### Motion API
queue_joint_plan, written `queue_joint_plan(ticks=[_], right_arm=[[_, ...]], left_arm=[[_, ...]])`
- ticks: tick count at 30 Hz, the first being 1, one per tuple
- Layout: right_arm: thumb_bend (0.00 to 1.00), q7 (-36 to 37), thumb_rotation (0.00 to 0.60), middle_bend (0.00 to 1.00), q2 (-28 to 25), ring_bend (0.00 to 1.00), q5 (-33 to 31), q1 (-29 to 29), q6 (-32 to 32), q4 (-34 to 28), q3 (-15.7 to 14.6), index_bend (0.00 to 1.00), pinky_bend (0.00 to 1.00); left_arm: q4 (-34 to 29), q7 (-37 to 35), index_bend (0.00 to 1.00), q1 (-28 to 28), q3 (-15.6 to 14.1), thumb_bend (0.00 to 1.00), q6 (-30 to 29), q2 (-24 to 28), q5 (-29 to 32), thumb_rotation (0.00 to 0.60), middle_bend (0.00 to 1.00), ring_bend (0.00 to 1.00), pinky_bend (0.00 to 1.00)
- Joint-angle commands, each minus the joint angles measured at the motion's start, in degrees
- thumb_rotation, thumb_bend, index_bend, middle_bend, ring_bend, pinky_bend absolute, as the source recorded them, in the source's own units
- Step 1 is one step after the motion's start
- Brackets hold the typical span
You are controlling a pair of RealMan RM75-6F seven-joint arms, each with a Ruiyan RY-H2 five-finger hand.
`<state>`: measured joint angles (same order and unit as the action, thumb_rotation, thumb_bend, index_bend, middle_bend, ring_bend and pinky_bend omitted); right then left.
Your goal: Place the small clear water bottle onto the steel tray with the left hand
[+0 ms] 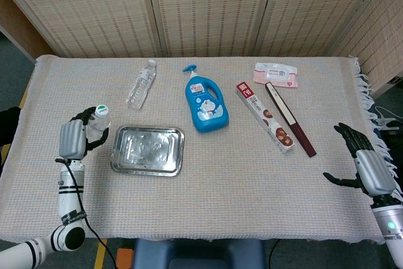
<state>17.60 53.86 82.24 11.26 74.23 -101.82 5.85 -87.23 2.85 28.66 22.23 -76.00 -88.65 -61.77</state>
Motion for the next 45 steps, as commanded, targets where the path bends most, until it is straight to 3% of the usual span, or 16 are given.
queue_joint_plan(ticks=[1, 4, 7, 9, 13, 19, 23, 29, 31, 40, 45], right_arm=[[0.07, -0.2, 0.600, 0.00, 0.0, 0.00, 0.0, 0.0, -0.1, 0.0, -0.1, 0.07, 0.05], [0.07, -0.3, 0.600, 0.00, 0.0, 0.00, 0.0, 0.1, -0.3, 0.0, -0.1, 0.07, 0.05], [0.07, -0.3, 0.600, 0.00, 0.0, 0.00, -0.2, 0.2, -0.4, -0.1, -0.1, 0.07, 0.05], [0.07, -0.3, 0.600, 0.00, 0.0, 0.00, -0.2, 0.2, -0.5, -0.1, -0.1, 0.07, 0.05], [0.07, -0.2, 0.600, 0.00, -0.1, 0.00, -0.1, 0.1, -0.4, -0.1, -0.1, 0.07, 0.05], [0.07, -0.7, 0.600, 0.00, -0.1, 0.00, -0.8, 0.2, -0.7, -0.2, -0.1, 0.07, 0.05], [0.07, -1.0, 0.600, 0.00, 0.0, 0.00, -0.9, 0.2, -0.7, -0.3, -0.1, 0.07, 0.05], [0.07, -1.5, 0.600, 0.00, 0.2, 0.00, -0.9, 0.4, -1.1, -0.2, -0.2, 0.07, 0.05], [0.07, -1.4, 0.600, 0.00, 0.3, 0.00, -0.8, 0.4, -1.1, -0.2, -0.2, 0.07, 0.05], [0.07, -1.7, 0.600, 0.00, 0.2, 0.00, -0.7, 0.4, -1.1, -0.3, -0.4, 0.07, 0.05], [0.07, -1.4, 0.600, 0.00, 0.1, 0.00, -0.4, 0.4, -1.1, -0.3, -0.5, 0.07, 0.05]], left_arm=[[-9.5, 0.8, 0.46, -0.6, 1.9, 0.44, 0.9, 3.1, 9.7, 0.600, 0.60, 0.47, 0.56], [1.2, 11.2, 0.46, 1.1, -4.3, 0.44, -6.1, -0.2, -1.3, 0.600, 0.60, 0.47, 0.55], [8.3, 14.7, 0.47, 1.5, -7.5, 0.44, -9.2, -3.0, -7.1, 0.600, 0.61, 0.47, 0.54], [7.7, 13.2, 0.47, 1.3, -6.6, 0.44, -8.5, -3.7, -5.9, 0.600, 0.61, 0.47, 0.54], [3.4, 9.3, 0.48, 1.5, -1.8, 0.45, -6.2, -2.5, -1.6, 0.600, 0.62, 0.47, 0.54], [2.9, 11.3, 0.48, 4.9, 3.5, 0.45, -6.9, 0.3, -3.4, 0.600, 0.62, 0.47, 0.54], [1.2, 12.9, 0.48, 4.6, 3.1, 0.44, -6.0, 1.7, -2.6, 0.600, 0.62, 0.47, 0.54], [3.3, 13.1, 0.48, 0.6, -2.5, 0.45, -4.6, -1.5, 2.0, 0.600, 0.62, 0.47, 0.54], [4.2, 12.6, 0.48, 0.1, -3.2, 0.44, -4.0, -2.3, 2.6, 0.600, 0.62, 0.47, 0.54], [2.5, 13.2, 0.48, 5.4, 3.9, 0.44, -5.8, -0.2, -1.9, 0.600, 0.62, 0.47, 0.55], [0.6, 12.3, 0.48, 4.7, 3.2, 0.44, -6.7, -1.6, -0.8, 0.600, 0.62, 0.47, 0.55]])
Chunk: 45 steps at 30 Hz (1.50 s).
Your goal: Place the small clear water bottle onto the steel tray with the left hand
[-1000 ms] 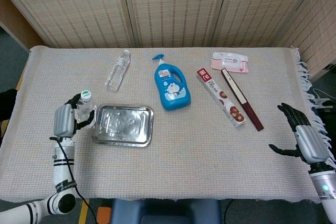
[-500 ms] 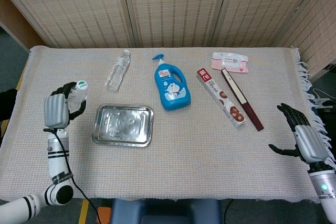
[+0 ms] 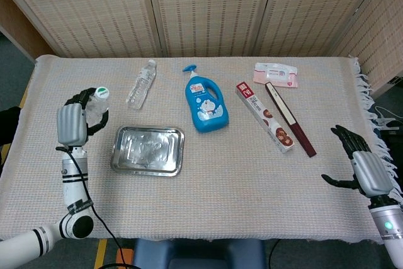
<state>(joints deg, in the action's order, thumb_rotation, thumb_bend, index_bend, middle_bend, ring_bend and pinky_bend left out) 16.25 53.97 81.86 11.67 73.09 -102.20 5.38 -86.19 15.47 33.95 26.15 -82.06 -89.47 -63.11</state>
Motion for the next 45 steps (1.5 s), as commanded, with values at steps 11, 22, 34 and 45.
queue_joint_plan(ticks=[11, 22, 34, 45], right_arm=[[0.07, -0.7, 0.600, 0.00, 0.4, 0.00, -0.5, 0.5, -1.1, 0.2, -0.1, 0.07, 0.05], [0.07, 0.7, 0.600, 0.00, -0.3, 0.00, -0.3, 0.9, -2.1, 0.2, -0.4, 0.07, 0.05], [0.07, 1.6, 0.600, 0.00, -0.6, 0.00, -0.7, 1.4, -3.4, 0.4, -0.4, 0.07, 0.05], [0.07, 2.2, 0.600, 0.00, -0.8, 0.00, -1.1, 1.7, -4.0, 0.5, -0.3, 0.07, 0.05]], left_arm=[[2.9, -8.0, 0.47, -2.8, 0.9, 0.44, -4.9, -13.2, 7.3, 0.600, 0.61, 0.47, 0.55], [13.5, -12.6, 0.45, 0.9, 4.5, 0.44, -6.6, -24.0, 6.8, 0.600, 0.60, 0.47, 0.55], [18.2, -12.6, 0.44, 3.2, 8.8, 0.44, -4.3, -30.2, 11.2, 0.600, 0.59, 0.47, 0.54], [22.1, -12.8, 0.39, 3.3, 8.3, 0.44, -2.3, -32.9, 11.7, 0.600, 0.54, 0.42, 0.50]])
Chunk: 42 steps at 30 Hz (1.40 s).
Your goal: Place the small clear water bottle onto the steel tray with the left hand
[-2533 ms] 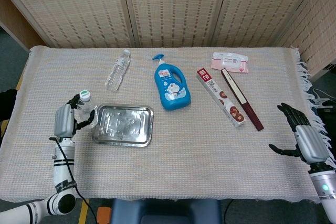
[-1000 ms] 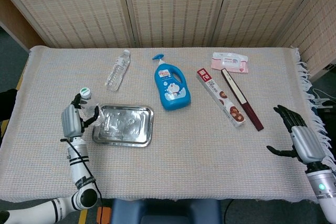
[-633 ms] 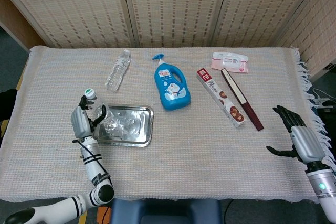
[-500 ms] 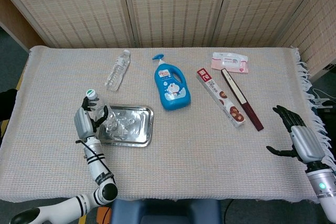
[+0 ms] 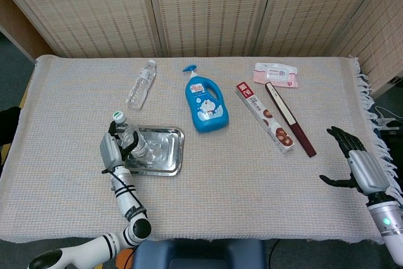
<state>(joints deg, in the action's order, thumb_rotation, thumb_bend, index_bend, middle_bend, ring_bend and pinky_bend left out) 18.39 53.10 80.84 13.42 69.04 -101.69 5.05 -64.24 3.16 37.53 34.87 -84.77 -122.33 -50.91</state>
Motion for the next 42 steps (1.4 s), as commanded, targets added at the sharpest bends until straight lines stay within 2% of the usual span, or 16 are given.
queue_joint_plan(ticks=[1, 4, 7, 9, 19, 25, 33, 37, 42], right_arm=[[0.07, 0.0, 0.600, 0.00, 0.0, 0.00, 0.0, 0.0, 0.0, 0.0, 0.0, 0.07, 0.05], [0.07, 0.0, 0.600, 0.00, 0.0, 0.00, 0.0, 0.0, 0.1, 0.0, 0.0, 0.07, 0.05], [0.07, -0.1, 0.600, 0.00, 0.0, 0.00, 0.0, 0.0, 0.0, 0.0, 0.0, 0.07, 0.05], [0.07, -0.2, 0.600, 0.00, 0.1, 0.00, -0.1, 0.1, -0.1, 0.0, -0.1, 0.07, 0.05], [0.07, -0.7, 0.600, 0.00, 0.2, 0.00, -0.3, 0.1, -0.2, -0.1, -0.1, 0.07, 0.05], [0.07, -1.3, 0.600, 0.00, 0.4, 0.00, -0.5, 0.2, -0.3, -0.1, -0.2, 0.07, 0.05], [0.07, -1.6, 0.600, 0.00, 0.4, 0.00, -0.6, 0.2, -0.4, -0.2, -0.2, 0.07, 0.05], [0.07, -1.8, 0.600, 0.00, 0.4, 0.00, -0.7, 0.3, -0.5, -0.3, -0.2, 0.07, 0.05], [0.07, -2.6, 0.600, 0.00, 0.6, 0.00, -0.6, 0.4, -0.8, -0.3, -0.5, 0.07, 0.05]], left_arm=[[0.0, -0.9, 0.34, -0.5, -0.7, 0.45, 0.8, 0.1, -0.7, 0.600, 0.48, 0.37, 0.46], [-0.8, -2.5, 0.19, -1.3, -1.3, 0.45, 1.7, 0.9, -1.7, 0.600, 0.28, 0.19, 0.32], [-3.5, -2.5, 0.02, -2.4, -1.9, 0.43, 3.2, 2.3, -1.6, 0.600, 0.05, 0.03, 0.26], [-5.9, -2.5, 0.00, -3.3, -2.3, 0.41, 3.6, 3.5, -1.7, 0.600, 0.00, 0.00, 0.23], [-21.8, 0.5, 0.00, -8.3, -5.7, 0.40, 5.3, 12.3, -2.6, 0.600, 0.00, 0.00, 0.21], [-29.0, 3.6, 0.00, -10.0, -7.1, 0.39, 5.9, 17.2, -2.4, 0.600, 0.00, 0.00, 0.20], [-33.9, 9.0, 0.00, -10.2, -9.3, 0.39, 9.3, 25.2, -2.9, 0.600, 0.00, 0.00, 0.20], [-35.3, 14.0, 0.00, -10.5, -12.5, 0.39, 11.2, 31.3, -4.6, 0.600, 0.00, 0.00, 0.20], [-32.7, 17.9, 0.00, -11.4, -16.6, 0.39, 12.2, 37.6, -8.0, 0.600, 0.00, 0.00, 0.19]])
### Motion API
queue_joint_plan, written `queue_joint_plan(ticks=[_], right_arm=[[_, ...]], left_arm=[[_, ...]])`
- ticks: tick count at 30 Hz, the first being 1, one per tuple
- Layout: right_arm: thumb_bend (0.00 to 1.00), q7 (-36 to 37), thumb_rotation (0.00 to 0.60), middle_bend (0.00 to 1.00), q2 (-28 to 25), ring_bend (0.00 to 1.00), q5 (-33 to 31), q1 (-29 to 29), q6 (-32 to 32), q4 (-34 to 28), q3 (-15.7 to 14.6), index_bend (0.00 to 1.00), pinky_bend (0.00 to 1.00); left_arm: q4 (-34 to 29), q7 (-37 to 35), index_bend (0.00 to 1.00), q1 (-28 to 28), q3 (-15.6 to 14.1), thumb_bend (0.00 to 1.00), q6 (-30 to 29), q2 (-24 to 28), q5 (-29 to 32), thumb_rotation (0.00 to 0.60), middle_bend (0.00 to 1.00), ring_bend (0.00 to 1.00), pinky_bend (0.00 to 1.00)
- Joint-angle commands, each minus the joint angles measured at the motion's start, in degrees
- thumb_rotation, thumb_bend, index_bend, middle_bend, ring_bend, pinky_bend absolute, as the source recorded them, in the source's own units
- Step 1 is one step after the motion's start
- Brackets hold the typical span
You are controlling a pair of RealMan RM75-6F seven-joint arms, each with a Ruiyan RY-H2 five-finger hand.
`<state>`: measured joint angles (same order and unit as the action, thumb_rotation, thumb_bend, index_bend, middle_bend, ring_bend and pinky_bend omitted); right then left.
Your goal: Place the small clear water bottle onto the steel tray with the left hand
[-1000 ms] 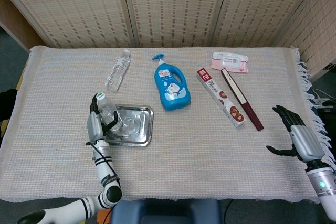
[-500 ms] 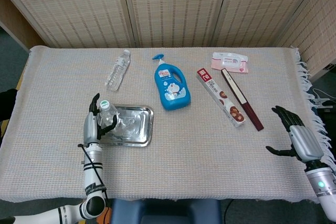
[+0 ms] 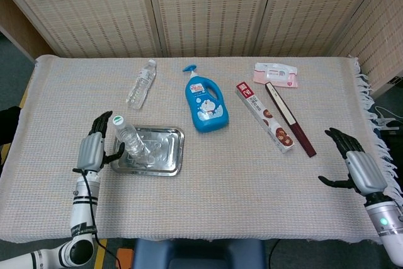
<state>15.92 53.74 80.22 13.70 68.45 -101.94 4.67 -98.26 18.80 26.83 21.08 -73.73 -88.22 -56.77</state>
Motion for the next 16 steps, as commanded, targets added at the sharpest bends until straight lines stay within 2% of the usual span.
queue_joint_plan(ticks=[1, 7, 9, 10, 13, 16], right_arm=[[0.07, -0.1, 0.600, 0.00, 0.0, 0.00, 0.1, 0.1, -0.3, 0.0, -0.1, 0.07, 0.05], [0.07, -0.8, 0.600, 0.00, 0.4, 0.00, -0.1, 0.2, -0.4, 0.2, -0.1, 0.07, 0.05], [0.07, -1.2, 0.600, 0.00, 0.6, 0.00, -0.4, 0.4, -0.9, 0.2, -0.2, 0.07, 0.05], [0.07, -1.9, 0.600, 0.00, 0.8, 0.00, -0.4, 0.6, -1.4, 0.3, -0.4, 0.07, 0.05], [0.07, -3.1, 0.600, 0.00, 1.1, 0.00, -0.2, 0.5, -1.2, 0.2, -0.7, 0.07, 0.05], [0.07, -3.7, 0.600, 0.00, 1.1, 0.00, 0.4, 0.2, -0.5, -0.2, -1.0, 0.07, 0.05]], left_arm=[[2.2, 3.6, 0.00, -1.1, -3.8, 0.40, 1.0, 4.8, -2.5, 0.600, 0.00, 0.00, 0.19], [5.8, 6.0, 0.00, -2.2, -6.5, 0.39, -0.6, 7.0, -5.1, 0.600, 0.00, 0.00, 0.17], [8.4, 7.6, 0.03, -3.3, -8.9, 0.39, -1.8, 8.4, -7.3, 0.600, 0.00, 0.00, 0.17], [10.5, 8.5, 0.05, -4.4, -11.4, 0.39, -1.6, 10.6, -8.9, 0.600, 0.00, 0.00, 0.17], [12.4, 4.7, 0.10, -5.2, -13.9, 0.39, -0.1, 13.6, -12.7, 0.600, 0.04, 0.02, 0.17], [13.7, 2.0, 0.16, -5.5, -14.9, 0.39, 0.5, 14.4, -14.7, 0.600, 0.05, 0.04, 0.17]])
